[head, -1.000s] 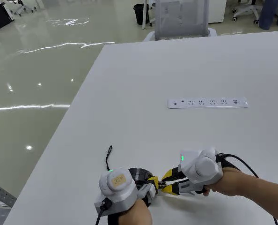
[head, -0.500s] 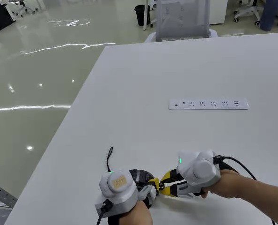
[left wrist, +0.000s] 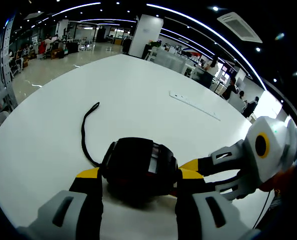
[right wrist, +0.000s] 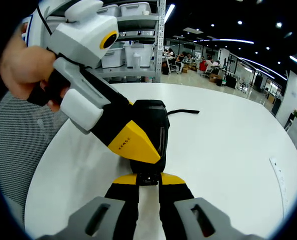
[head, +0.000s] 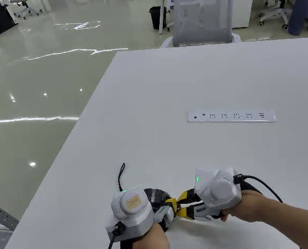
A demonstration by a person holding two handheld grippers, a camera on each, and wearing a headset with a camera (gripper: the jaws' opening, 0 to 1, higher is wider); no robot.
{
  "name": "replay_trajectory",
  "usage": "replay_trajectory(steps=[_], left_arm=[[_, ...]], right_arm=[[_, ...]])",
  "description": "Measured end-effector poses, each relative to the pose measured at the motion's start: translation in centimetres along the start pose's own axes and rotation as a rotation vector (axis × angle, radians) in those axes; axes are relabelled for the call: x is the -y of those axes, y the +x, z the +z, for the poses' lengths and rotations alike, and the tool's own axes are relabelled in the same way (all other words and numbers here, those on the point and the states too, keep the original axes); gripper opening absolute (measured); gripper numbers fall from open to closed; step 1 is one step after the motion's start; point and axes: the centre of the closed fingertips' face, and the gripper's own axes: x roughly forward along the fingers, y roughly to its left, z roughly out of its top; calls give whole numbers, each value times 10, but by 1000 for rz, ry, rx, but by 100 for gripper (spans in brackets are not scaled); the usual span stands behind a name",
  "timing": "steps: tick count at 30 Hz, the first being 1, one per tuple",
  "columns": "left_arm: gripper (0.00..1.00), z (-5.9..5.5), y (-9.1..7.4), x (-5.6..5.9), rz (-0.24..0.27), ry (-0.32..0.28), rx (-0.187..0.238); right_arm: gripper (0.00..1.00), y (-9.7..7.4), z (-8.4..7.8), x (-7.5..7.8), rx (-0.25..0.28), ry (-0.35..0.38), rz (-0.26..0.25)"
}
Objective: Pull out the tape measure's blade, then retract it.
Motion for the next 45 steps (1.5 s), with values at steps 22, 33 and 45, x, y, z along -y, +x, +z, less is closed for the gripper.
replay_trajectory(steps=[22,33,45], left_arm=[[57,-5,-3,3,2,67,-7],[55,-6,-6,4,1,34,-6],[57,-11,-10,9,-31,116,-20]], right_arm=[[15,4,-7,-3,-13,1,-28],[16,1,-7,2,-23,4,-51],[22,-4,-9,0,-40,27,-57]])
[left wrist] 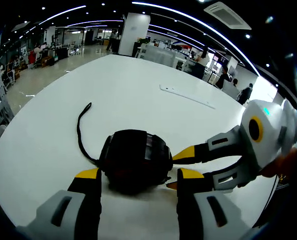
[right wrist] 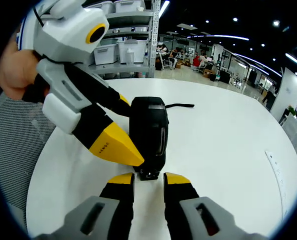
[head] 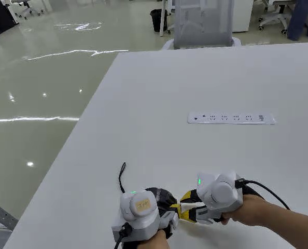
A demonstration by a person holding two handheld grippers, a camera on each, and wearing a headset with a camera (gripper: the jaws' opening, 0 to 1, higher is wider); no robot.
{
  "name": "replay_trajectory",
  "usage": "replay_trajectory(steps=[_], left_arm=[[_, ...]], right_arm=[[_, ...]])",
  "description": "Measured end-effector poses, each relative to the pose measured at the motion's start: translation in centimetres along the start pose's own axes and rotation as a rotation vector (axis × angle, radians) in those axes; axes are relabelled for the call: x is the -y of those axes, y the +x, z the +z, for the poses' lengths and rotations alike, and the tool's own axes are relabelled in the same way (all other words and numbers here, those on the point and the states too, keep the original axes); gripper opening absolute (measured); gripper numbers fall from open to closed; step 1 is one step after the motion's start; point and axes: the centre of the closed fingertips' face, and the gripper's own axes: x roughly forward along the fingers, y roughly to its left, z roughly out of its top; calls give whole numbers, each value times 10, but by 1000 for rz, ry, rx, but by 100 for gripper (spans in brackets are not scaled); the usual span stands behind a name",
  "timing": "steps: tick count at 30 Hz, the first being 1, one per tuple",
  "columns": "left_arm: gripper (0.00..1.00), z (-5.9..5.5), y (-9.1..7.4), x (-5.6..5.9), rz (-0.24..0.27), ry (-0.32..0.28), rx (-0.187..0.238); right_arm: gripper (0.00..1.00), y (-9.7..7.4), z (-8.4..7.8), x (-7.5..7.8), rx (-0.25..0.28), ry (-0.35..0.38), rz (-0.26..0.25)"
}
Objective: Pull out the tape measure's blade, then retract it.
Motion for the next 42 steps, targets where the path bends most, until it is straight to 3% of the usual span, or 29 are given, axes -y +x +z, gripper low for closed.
replay_trajectory(steps=[13,20,26,38,42], left_arm=[[62,2,-5,0,-77,101,-9],[64,-2,-11,-9,-115,203,-36],[65,-8,-14,-16,-143,242,-54],[69,-17,-20,-6,-272,354,-74],[71,-15,-24,0,-307,406,-68]], right_arm=[[32,-14,-4,-2,-23,32,-37],[36,-27,-5,-5,-26,73,-69],[42,-34,-7,-6,-22,116,-103],[54,-52,-7,-14,-9,182,-179],[58,-58,-7,-17,-6,198,-205]])
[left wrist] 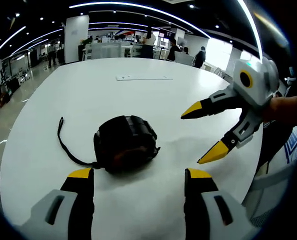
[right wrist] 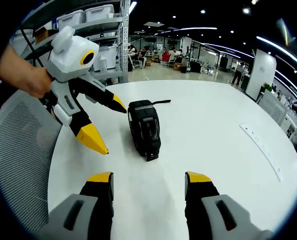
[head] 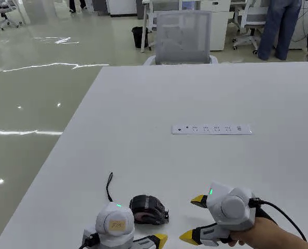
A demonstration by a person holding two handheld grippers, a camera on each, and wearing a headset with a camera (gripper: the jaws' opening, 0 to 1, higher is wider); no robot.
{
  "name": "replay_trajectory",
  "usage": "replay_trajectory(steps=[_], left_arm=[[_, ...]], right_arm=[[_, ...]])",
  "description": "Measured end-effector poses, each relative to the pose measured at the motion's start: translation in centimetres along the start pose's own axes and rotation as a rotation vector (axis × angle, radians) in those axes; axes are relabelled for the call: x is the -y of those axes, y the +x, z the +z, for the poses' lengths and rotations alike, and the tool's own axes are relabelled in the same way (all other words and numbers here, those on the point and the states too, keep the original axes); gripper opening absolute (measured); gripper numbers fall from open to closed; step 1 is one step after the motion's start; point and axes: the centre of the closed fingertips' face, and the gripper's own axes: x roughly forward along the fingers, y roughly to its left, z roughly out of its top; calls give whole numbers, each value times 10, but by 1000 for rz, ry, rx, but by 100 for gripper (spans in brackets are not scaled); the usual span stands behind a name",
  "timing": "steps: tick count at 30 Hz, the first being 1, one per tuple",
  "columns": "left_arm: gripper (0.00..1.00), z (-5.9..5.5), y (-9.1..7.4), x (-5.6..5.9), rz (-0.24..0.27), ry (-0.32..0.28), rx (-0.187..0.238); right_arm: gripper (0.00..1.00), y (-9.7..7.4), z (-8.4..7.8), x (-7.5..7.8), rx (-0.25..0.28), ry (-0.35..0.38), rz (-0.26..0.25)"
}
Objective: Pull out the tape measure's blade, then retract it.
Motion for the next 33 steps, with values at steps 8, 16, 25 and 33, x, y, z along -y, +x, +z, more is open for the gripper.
replay_trajectory(steps=[8,16,25,33], left_arm=[[75,1,-1,5,-52,17,-10],[80,8,-6,12,-104,53,24],[82,12,-13,11,-125,79,41],[86,14,-22,13,-146,119,47]], right_arm=[[64,-12,-3,3,4,38,-44],[68,-27,-6,2,19,82,-84],[72,-45,-11,1,38,142,-132],[77,-57,-17,-4,43,165,-158]])
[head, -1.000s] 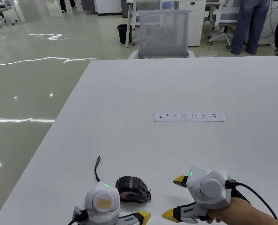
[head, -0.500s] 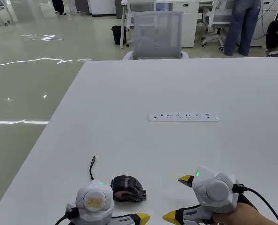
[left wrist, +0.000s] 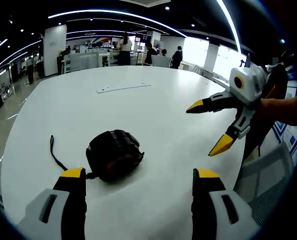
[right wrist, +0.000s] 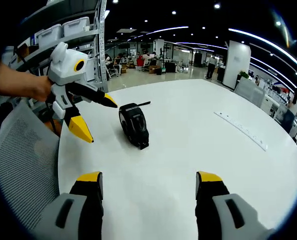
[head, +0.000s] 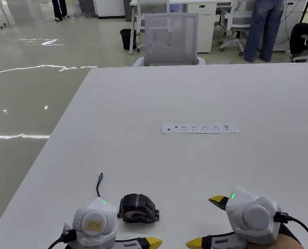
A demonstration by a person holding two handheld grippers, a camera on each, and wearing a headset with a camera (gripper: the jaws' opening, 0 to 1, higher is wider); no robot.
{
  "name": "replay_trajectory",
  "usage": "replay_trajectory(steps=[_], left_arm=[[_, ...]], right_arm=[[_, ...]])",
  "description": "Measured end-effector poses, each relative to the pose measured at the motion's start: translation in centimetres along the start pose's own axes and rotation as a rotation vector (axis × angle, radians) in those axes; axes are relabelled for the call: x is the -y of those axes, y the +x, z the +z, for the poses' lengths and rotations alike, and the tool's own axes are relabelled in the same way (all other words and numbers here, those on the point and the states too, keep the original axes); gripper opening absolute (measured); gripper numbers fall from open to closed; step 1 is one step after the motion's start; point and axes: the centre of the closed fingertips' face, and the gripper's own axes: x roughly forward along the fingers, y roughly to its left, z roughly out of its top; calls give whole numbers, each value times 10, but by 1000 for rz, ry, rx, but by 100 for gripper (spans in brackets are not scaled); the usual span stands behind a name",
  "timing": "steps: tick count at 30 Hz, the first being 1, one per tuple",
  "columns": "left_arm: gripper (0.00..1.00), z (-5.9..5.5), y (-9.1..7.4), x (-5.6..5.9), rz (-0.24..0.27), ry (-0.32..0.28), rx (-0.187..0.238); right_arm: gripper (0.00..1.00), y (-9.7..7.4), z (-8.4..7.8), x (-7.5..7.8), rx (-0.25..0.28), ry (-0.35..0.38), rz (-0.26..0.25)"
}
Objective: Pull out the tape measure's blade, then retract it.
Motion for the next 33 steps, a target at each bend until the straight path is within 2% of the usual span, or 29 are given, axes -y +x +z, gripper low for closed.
replay_trajectory(steps=[5,14,27,33], left_arm=[[88,0,-6,0,-10,13,5],[94,3,-19,-1,-21,59,11],[98,2,-37,-8,-11,82,16],[99,2,-49,-9,-7,86,30]], right_arm=[[80,-10,-3,0,4,14,-24],[87,-33,-7,10,28,63,-84],[91,-63,-19,14,28,109,-137],[92,-76,-22,13,28,103,-148]])
